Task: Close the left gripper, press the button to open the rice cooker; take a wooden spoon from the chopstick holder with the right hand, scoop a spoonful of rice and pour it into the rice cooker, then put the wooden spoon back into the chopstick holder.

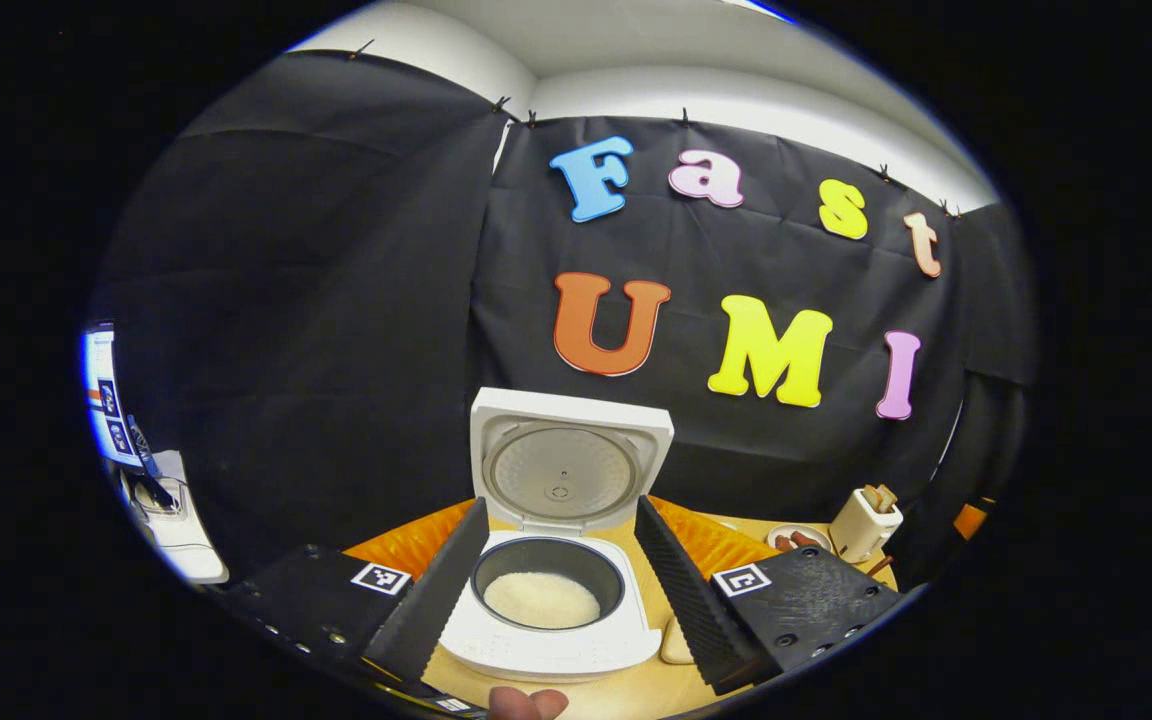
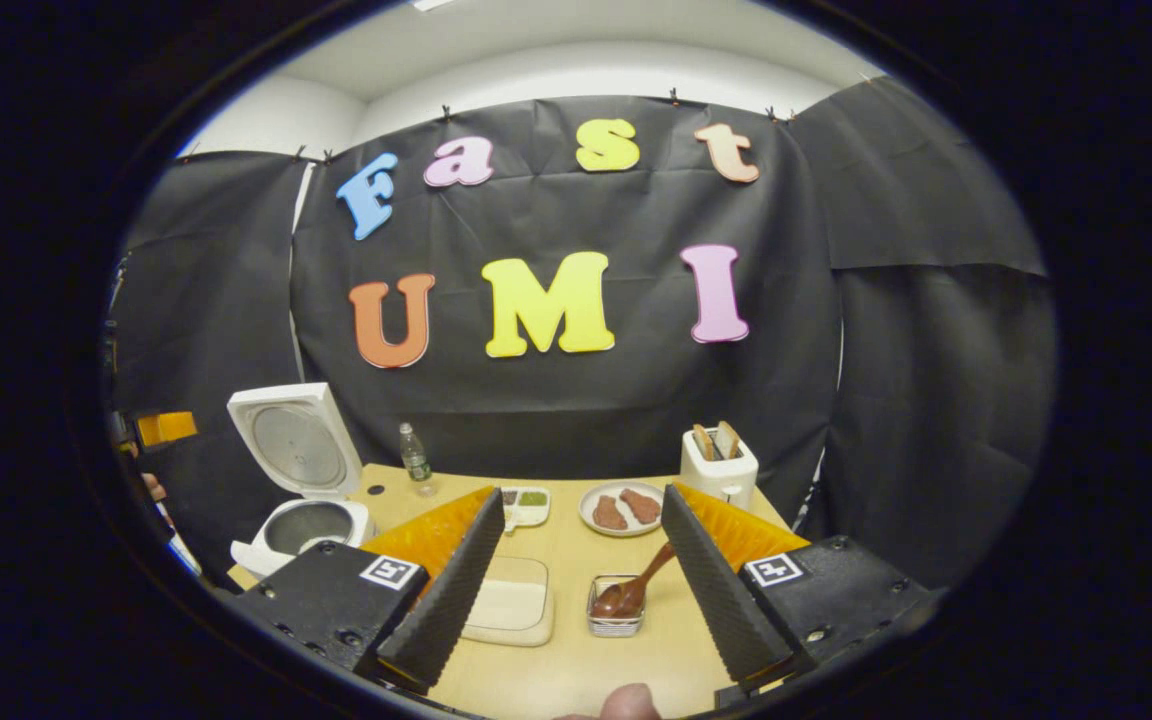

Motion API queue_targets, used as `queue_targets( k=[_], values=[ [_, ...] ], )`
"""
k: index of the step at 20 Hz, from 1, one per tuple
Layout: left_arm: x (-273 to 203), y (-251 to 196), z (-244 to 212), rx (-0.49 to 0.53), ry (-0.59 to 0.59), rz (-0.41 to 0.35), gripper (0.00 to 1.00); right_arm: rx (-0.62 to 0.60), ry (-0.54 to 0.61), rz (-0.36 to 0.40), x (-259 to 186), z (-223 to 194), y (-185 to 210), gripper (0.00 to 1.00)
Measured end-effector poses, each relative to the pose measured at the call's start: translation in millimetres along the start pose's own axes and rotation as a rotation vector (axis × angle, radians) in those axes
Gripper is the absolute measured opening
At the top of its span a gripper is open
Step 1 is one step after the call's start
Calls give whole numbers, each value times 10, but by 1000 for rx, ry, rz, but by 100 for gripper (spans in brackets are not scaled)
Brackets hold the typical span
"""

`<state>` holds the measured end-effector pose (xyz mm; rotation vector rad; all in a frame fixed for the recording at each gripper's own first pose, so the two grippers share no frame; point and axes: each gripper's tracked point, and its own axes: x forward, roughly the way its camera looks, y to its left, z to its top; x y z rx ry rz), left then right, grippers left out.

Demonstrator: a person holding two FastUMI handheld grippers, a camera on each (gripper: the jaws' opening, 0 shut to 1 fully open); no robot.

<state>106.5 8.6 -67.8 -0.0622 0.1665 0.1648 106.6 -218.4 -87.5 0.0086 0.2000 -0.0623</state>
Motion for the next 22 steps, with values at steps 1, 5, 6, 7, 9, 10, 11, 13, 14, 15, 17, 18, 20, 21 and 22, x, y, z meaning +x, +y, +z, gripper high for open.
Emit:
queue_targets(
  k=[1,5,6,7,9,10,11,13,14,15,17,18,20,21,22],
  values=[
    [-62,-47,19,-3,-5,-9,94,2,11,1,23,-49,-36,99],
    [-189,-87,69,15,-25,-1,94,17,56,-1,220,-320,-240,100],
    [-223,-104,79,20,-25,2,94,22,67,-1,293,-413,-296,100],
    [-252,-128,83,28,-26,3,94,26,79,1,383,-511,-350,100],
    [-288,-159,94,50,-29,11,94,24,106,4,563,-728,-448,100],
    [-293,-176,115,61,-31,14,94,25,125,6,648,-837,-502,99],
    [-288,-199,119,69,-30,18,94,33,139,9,735,-941,-547,100],
    [-291,-250,119,68,-25,27,94,50,172,13,899,-1134,-635,100],
    [-296,-284,114,65,-24,26,94,59,190,18,994,-1241,-683,100],
    [-303,-322,90,63,-21,25,94,67,211,23,1082,-1347,-723,100],
    [-293,-348,10,76,-6,31,94,92,253,35,1264,-1542,-799,96],
    [-284,-363,-18,88,3,34,94,114,278,39,1358,-1647,-833,100],
    [-273,-359,-30,102,12,50,94,162,322,43,1541,-1817,-893,96],
    [-272,-357,-36,100,13,56,94,191,333,47,1622,-1864,-913,95],
    [-278,-354,-45,96,18,62,94,208,344,50,1705,-1922,-925,88]
  ],
)
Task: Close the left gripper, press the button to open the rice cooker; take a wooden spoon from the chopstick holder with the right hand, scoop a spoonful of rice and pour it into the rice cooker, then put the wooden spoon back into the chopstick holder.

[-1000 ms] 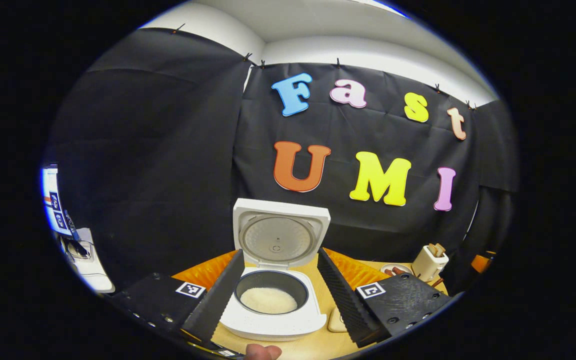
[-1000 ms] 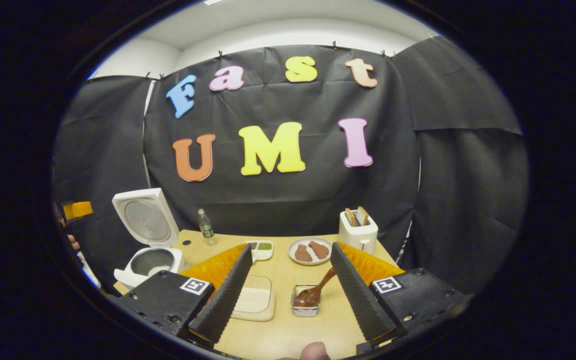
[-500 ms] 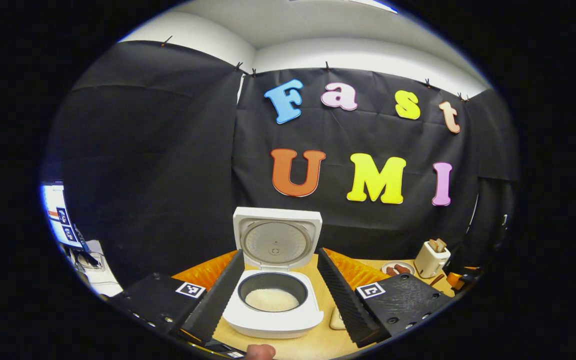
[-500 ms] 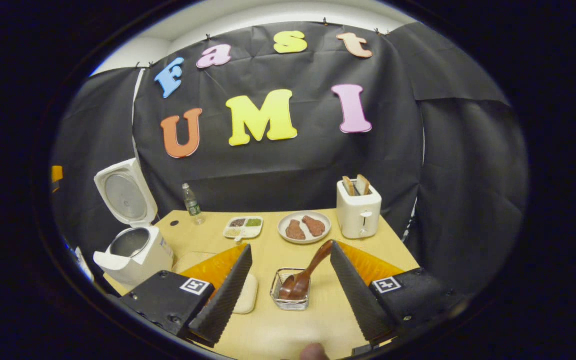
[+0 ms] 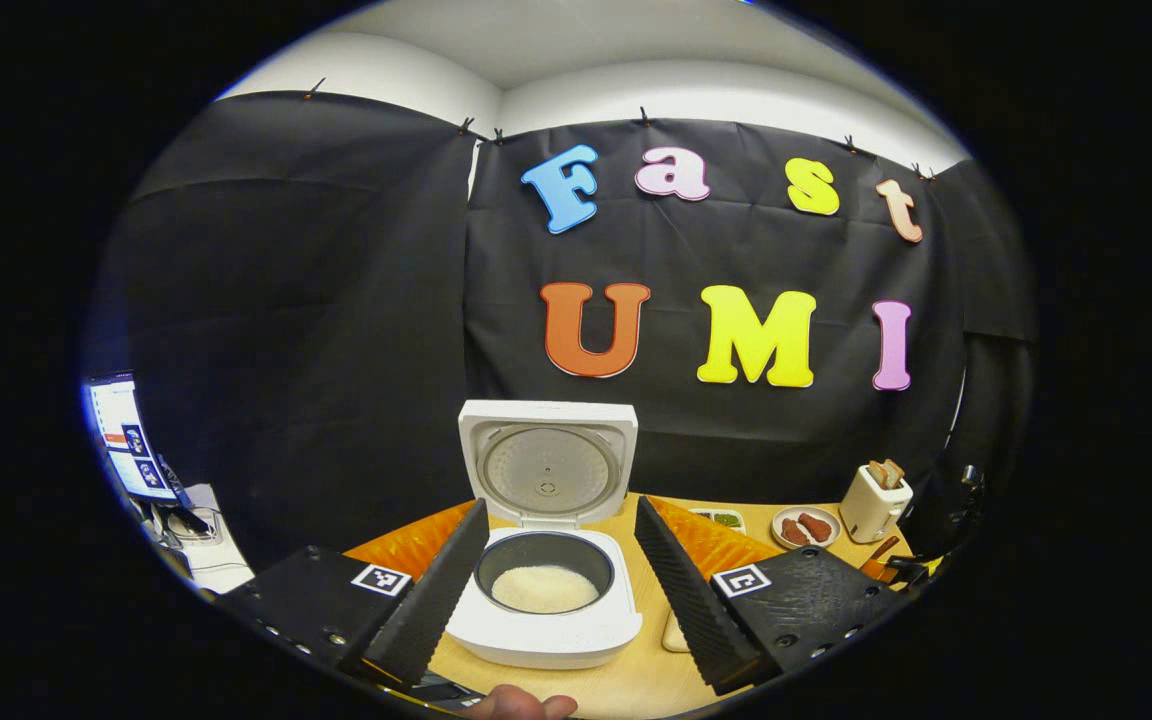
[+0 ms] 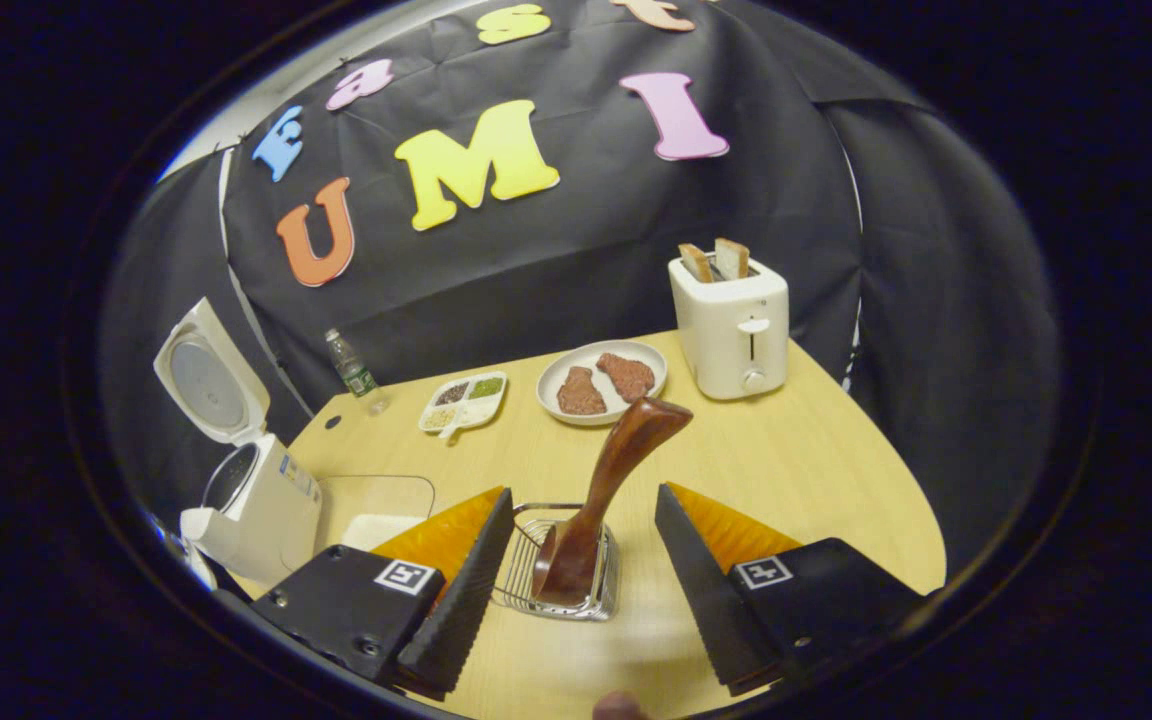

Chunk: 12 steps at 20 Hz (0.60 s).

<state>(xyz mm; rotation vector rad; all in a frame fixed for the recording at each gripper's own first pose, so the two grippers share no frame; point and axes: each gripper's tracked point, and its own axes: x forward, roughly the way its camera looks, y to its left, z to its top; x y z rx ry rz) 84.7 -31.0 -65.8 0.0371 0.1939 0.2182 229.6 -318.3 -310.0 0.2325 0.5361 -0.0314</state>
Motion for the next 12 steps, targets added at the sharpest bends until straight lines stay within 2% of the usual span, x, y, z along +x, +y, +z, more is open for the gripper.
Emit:
queue_targets(
  k=[1,3,4,7,10,12],
  values=[
    [5,0,-24,-1,6,8,94,10,10,9,92,-4,-14,92],
    [-6,17,-123,1,32,28,94,47,29,38,254,-22,0,82],
    [-6,19,-139,1,39,36,94,58,36,49,328,-28,1,85],
    [-64,78,-192,10,61,57,94,90,59,90,461,-39,12,76],
    [-76,160,-178,2,62,75,94,119,71,104,485,-42,31,60],
    [-69,188,-211,-17,68,79,95,115,63,96,433,-28,34,38]
  ],
)
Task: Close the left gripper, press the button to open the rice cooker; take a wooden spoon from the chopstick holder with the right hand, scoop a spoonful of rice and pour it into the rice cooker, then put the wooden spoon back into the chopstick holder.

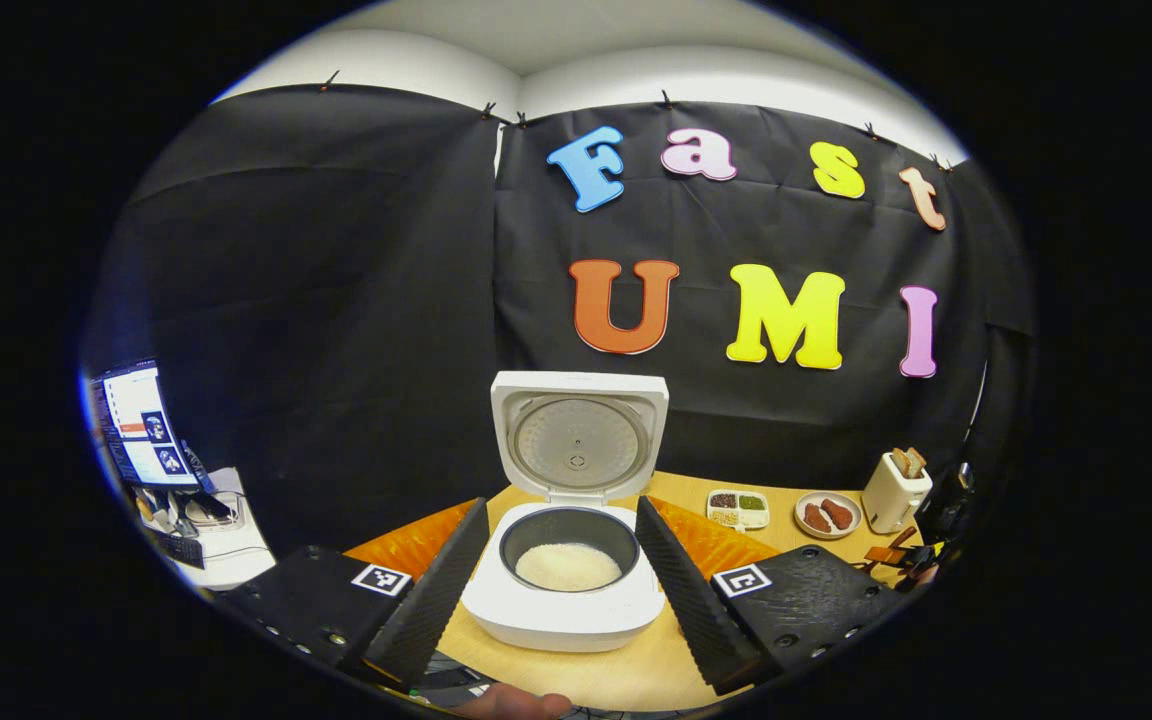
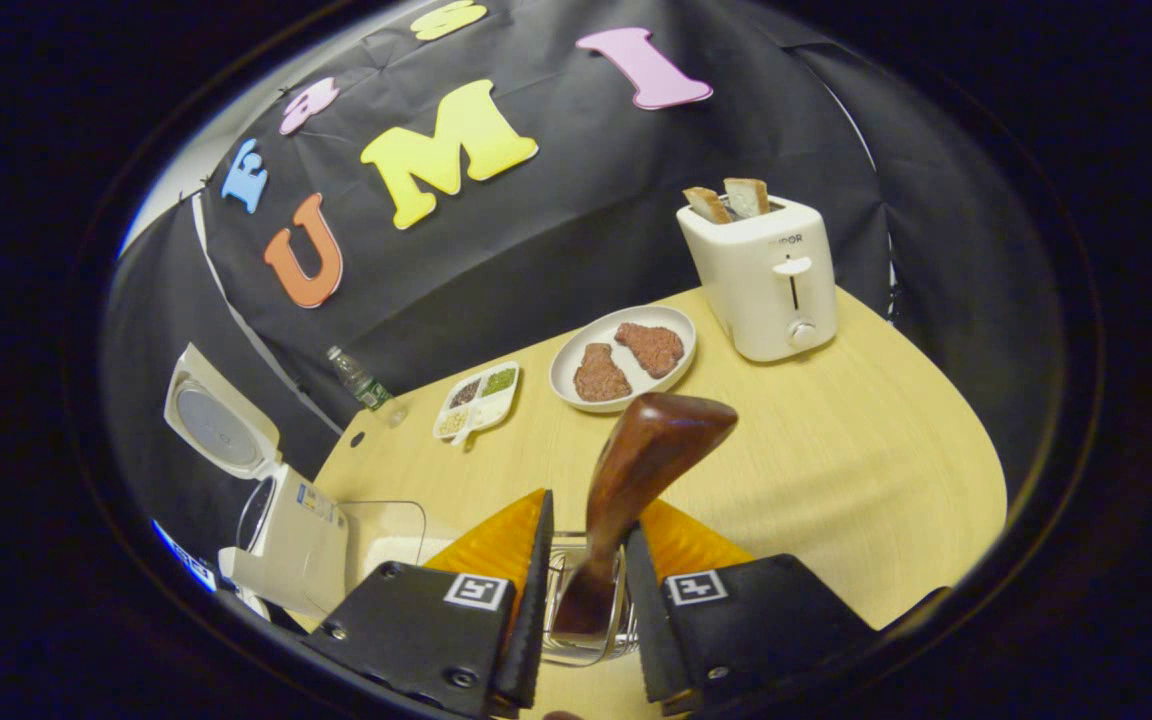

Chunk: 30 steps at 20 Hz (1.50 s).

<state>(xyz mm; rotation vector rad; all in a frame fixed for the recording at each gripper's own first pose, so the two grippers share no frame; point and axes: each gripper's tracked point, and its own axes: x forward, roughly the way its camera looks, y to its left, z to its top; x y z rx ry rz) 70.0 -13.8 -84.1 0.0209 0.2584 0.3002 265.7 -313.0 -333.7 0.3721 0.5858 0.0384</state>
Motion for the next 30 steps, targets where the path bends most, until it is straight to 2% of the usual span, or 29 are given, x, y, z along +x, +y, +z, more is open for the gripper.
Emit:
queue_targets(
  k=[3,7,10,14,17,20,23,25,30],
  values=[
    [25,64,-33,-10,15,2,94,15,4,-19,-85,-38,1,23],
    [10,191,19,-23,1,-1,94,-18,-13,-59,-292,-49,46,20],
    [9,263,31,-23,-20,-19,94,-71,-74,-96,-425,190,194,11],
    [-7,288,40,-34,-42,-70,95,-166,-183,-140,-750,634,559,10],
    [-12,417,117,-51,-69,-87,95,-215,-234,-105,-990,730,1130,10],
    [-35,616,146,-67,-76,-87,94,-232,-234,-23,-970,472,1778,10],
    [-40,850,135,-64,-64,-71,94,-276,-189,-7,-714,86,2085,10],
    [-51,990,112,-63,-54,-54,94,-318,-165,-35,-495,-151,2117,10],
    [-37,1179,28,-85,-11,-29,94,-447,-169,-185,-79,-534,1924,10]
  ],
)
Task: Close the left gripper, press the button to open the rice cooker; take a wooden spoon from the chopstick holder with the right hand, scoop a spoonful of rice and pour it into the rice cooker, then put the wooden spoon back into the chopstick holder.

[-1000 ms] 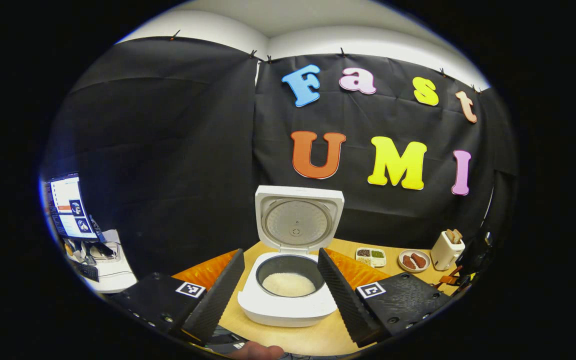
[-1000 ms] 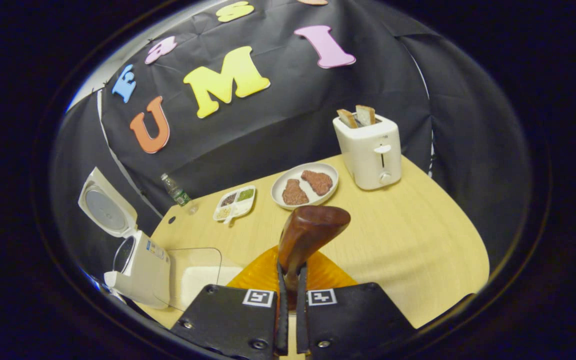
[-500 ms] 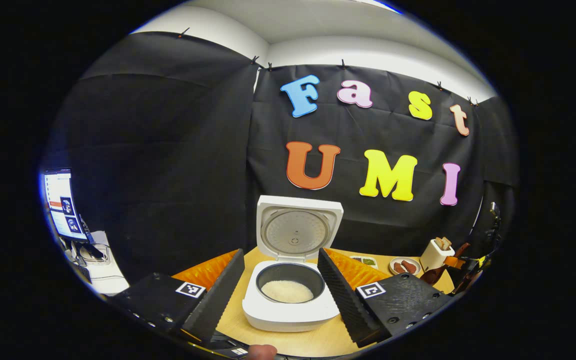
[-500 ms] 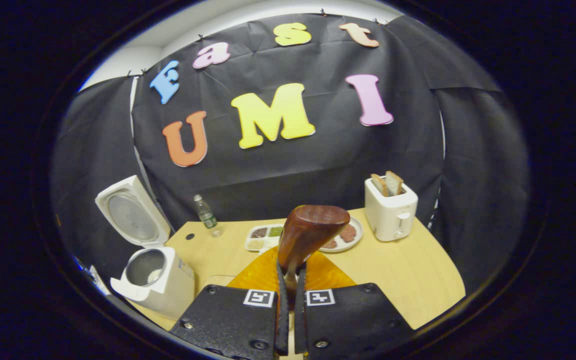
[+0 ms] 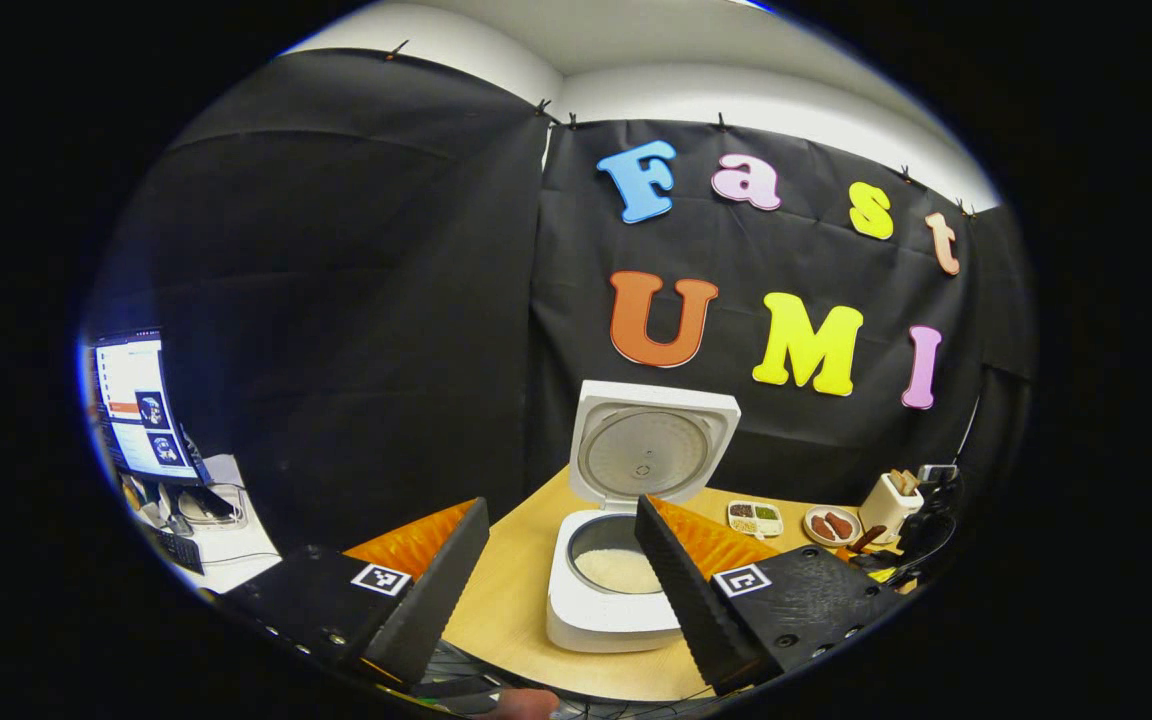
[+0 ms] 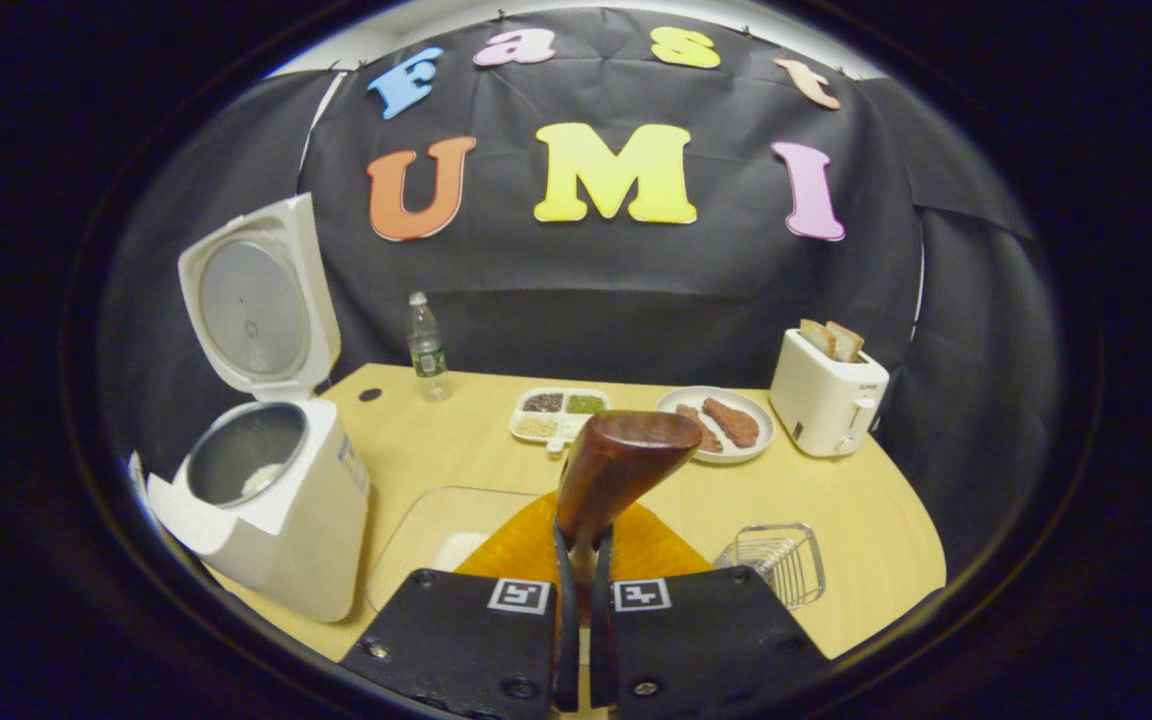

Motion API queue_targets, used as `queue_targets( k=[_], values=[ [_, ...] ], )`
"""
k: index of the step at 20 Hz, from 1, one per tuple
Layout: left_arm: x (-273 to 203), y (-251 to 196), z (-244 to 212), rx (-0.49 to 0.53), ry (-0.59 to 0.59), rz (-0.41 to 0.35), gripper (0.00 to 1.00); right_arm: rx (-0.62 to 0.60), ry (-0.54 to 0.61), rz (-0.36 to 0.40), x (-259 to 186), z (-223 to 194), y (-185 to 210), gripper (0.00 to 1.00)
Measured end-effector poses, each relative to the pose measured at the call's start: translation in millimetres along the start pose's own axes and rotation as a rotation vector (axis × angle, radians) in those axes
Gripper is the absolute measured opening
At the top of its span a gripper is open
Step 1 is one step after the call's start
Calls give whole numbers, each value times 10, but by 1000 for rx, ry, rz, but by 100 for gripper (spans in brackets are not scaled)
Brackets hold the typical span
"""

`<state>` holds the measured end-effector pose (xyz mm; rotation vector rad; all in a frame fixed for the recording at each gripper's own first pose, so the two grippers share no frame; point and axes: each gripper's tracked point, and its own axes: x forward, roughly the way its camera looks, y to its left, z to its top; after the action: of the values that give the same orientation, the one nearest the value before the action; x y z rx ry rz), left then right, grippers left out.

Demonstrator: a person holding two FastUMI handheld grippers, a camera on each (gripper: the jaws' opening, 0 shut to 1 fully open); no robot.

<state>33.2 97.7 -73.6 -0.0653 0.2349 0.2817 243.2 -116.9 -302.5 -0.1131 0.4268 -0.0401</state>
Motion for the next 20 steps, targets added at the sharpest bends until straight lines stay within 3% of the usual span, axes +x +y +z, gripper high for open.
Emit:
queue_targets(
  k=[4,8,20],
  values=[
    [93,32,-5,19,8,-5,94,-125,3,-90,106,-210,4,10],
    [180,35,-44,23,30,-18,94,-191,21,-88,90,-366,84,10],
    [180,82,-86,17,54,-4,94,112,111,97,-8,-526,611,10]
  ],
)
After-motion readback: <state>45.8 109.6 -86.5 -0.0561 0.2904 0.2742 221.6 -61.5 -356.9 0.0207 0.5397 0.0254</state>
